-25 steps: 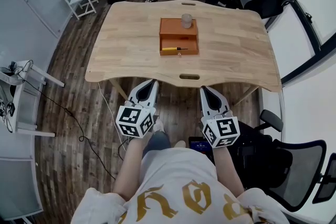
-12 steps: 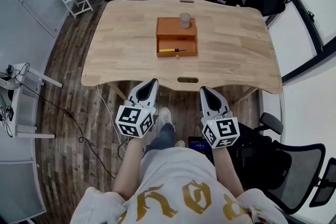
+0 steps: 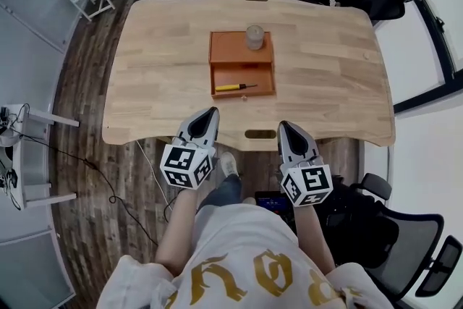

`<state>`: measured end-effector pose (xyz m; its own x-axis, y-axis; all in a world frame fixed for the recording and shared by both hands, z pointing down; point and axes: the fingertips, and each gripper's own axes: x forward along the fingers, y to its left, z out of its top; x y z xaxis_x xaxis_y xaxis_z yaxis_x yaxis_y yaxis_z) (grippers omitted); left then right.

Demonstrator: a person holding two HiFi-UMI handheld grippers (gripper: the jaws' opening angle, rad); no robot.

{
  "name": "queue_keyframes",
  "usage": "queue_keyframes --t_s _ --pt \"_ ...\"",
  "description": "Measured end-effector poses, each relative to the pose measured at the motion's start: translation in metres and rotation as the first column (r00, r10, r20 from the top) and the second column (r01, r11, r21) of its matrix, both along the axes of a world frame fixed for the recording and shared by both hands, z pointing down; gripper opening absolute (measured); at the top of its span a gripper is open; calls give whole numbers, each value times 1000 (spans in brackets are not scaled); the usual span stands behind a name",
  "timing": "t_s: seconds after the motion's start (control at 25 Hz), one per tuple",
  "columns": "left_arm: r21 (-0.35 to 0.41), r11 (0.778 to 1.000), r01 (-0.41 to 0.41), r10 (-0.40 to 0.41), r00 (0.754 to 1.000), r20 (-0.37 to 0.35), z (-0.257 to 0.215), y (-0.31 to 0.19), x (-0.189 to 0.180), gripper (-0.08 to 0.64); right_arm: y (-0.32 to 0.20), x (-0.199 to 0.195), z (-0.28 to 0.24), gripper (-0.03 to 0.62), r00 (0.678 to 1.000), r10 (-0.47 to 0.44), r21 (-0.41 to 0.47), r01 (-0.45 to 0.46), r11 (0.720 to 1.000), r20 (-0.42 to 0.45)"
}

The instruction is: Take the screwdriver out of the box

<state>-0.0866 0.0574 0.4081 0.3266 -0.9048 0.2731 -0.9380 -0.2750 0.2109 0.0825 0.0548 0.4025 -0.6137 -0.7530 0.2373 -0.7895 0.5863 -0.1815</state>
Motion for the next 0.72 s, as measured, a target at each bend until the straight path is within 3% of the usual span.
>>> queue_keyframes --t_s 0.36,0.72 --pt "-30 998 -56 55 998 -28 15 -93 -28 9 -85 -33 8 11 999 38 -20 -39 999 -30" --pt "-59 989 -138 136 990 -35 28 -140 -42 9 -128 -46 14 11 994 99 -30 -100 995 -39"
